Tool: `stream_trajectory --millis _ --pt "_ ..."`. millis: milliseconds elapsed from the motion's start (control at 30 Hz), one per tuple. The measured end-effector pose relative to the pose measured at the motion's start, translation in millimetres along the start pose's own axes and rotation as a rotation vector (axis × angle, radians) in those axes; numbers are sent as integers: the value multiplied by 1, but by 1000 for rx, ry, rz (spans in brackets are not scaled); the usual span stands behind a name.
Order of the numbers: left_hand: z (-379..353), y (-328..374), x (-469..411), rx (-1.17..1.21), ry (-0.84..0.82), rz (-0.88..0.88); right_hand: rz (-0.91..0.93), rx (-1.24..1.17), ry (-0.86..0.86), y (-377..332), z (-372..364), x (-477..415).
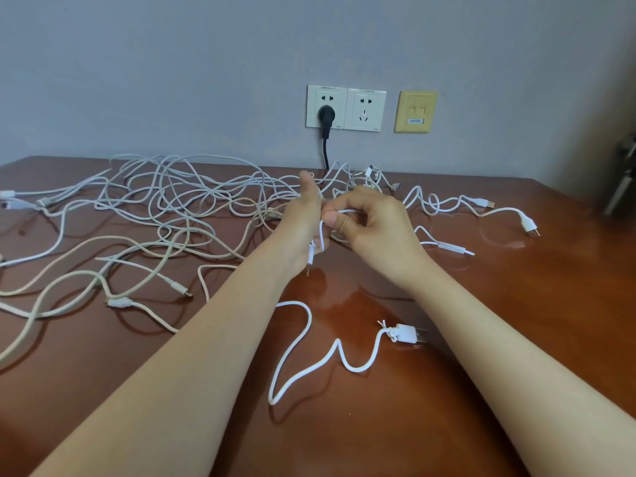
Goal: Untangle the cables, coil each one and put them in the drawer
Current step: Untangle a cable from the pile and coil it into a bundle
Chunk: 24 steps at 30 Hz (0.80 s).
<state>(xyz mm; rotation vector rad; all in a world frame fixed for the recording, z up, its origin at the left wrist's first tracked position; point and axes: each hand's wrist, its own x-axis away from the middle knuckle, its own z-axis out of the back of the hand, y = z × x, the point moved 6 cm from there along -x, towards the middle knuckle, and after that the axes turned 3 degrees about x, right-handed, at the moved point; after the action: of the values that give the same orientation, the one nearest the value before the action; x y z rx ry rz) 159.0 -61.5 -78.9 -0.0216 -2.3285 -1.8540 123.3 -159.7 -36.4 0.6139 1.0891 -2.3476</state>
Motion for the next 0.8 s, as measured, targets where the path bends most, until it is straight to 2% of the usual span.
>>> stream_trajectory --millis 100,200,367,600,700,800 --pt "-13 -3 8 102 -155 90 -53 -52 40 4 3 0" --pt "-24 -4 17 24 -247 79 -118 -62 78 9 7 1" --pt "-31 -4 23 -236 -301 -88 -231 -170 47 22 12 0" --pt "-32 -6 19 -321 -333 -178 -305 -246 -18 32 4 -5" --pt "-28 -9 17 -368 -323 -171 -382 -220 -96 40 -4 -4" --pt "-28 -13 23 -319 -372 -94 -408 -184 -91 42 -2 -5"
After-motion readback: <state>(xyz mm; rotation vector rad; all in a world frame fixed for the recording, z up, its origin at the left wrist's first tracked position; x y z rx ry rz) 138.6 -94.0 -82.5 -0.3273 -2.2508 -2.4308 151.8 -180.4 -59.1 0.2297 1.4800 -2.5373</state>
